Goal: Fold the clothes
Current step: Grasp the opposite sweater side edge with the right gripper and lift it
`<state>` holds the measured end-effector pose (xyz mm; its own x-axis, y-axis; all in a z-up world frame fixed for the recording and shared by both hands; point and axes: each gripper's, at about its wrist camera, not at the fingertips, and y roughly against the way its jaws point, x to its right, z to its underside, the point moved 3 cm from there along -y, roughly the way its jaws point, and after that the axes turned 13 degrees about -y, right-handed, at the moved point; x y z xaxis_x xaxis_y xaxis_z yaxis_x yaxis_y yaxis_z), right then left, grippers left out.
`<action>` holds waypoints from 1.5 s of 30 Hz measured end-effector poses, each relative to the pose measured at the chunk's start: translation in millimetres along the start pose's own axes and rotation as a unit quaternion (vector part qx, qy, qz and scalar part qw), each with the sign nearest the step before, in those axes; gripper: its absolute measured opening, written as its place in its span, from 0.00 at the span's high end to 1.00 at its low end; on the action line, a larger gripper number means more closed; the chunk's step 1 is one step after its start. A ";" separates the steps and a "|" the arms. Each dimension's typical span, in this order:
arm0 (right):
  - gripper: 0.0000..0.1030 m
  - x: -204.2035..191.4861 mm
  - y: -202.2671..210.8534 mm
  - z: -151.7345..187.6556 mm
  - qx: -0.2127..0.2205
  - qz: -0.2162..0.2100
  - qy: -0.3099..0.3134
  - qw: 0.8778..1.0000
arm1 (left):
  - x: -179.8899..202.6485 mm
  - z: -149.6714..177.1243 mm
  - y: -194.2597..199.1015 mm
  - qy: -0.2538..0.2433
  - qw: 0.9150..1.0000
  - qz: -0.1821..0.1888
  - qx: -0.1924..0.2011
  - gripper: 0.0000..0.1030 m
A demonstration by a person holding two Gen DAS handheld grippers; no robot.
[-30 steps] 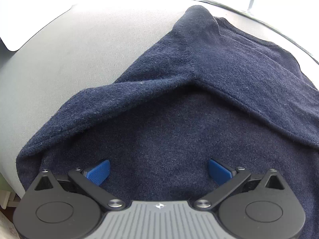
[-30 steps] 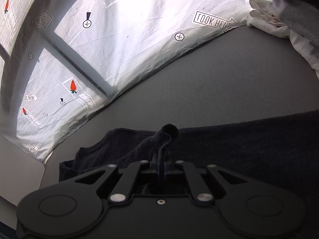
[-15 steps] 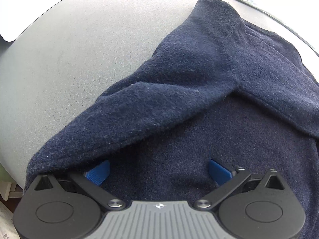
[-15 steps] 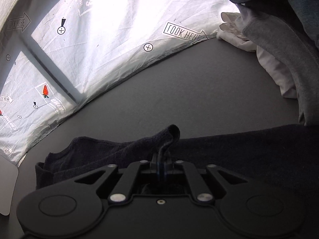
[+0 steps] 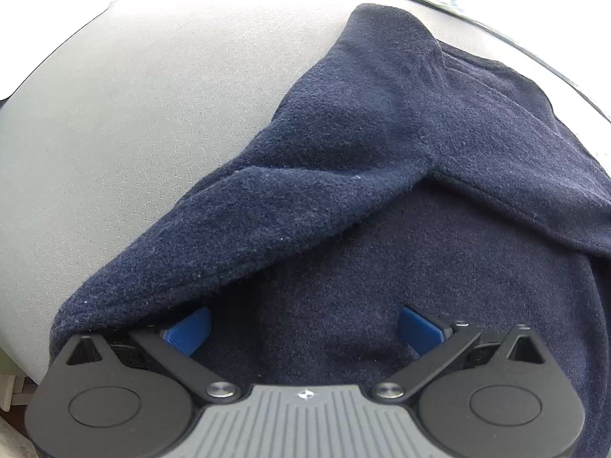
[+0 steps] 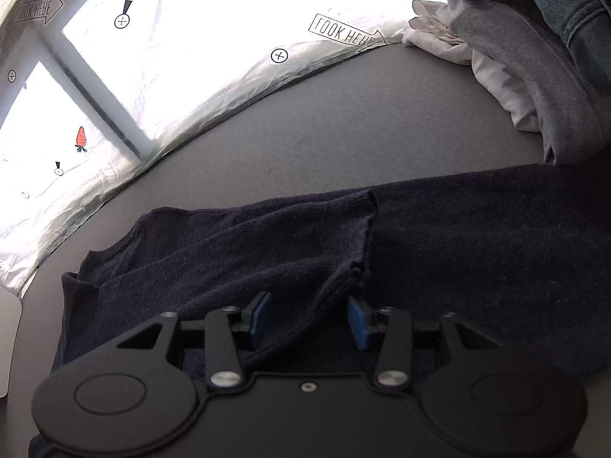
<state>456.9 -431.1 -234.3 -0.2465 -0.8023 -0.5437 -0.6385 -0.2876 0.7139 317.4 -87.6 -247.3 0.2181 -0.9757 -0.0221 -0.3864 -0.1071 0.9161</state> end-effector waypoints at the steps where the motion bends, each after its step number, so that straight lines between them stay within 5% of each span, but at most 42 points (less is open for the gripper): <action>1: 0.55 -2.2 6.2 8.5 0.000 -0.007 -0.006 1.000 | -1.1 1.7 6.5 -0.006 1.000 0.022 0.014 0.00; 8: 0.54 -36.6 35.3 69.7 -0.018 -0.074 -0.058 0.995 | -33.0 18.1 67.4 -0.030 0.987 0.113 0.112 0.00; 12: 0.61 -75.5 36.3 108.3 -0.045 -0.111 -0.075 0.990 | -77.7 31.6 96.9 -0.009 0.982 0.121 0.144 0.00; 19: 0.76 -152.6 31.8 195.0 -0.130 -0.171 -0.064 0.975 | -180.6 49.8 92.0 0.047 0.989 0.100 0.099 0.00; 28: 0.74 -226.6 26.2 294.5 -0.170 -0.193 -0.051 0.965 | -250.1 56.8 84.3 -0.007 0.990 0.113 0.081 0.00; 30: 0.67 -236.7 23.7 308.4 -0.172 -0.187 -0.052 0.966 | -259.9 58.0 82.2 -0.019 0.990 0.113 0.078 0.00; 34: 0.57 -250.0 20.7 325.7 -0.175 -0.172 -0.051 0.968 | -273.7 57.2 78.7 -0.036 0.990 0.115 0.075 0.00; 39: 0.85 -246.2 24.5 328.0 -0.155 -0.168 -0.054 0.972 | -275.9 53.3 70.8 -0.045 0.988 0.132 0.066 0.00; 45: 0.89 -204.3 52.3 308.6 -0.118 -0.196 -0.130 0.965 | -251.3 45.0 62.6 -0.070 0.982 0.167 0.055 0.00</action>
<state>248.8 -120.8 -222.1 -0.2146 -0.4579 -0.8627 -0.5433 -0.6780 0.4951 198.1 142.3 -202.5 -0.0604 -0.9758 0.2102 -0.5109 0.2111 0.8333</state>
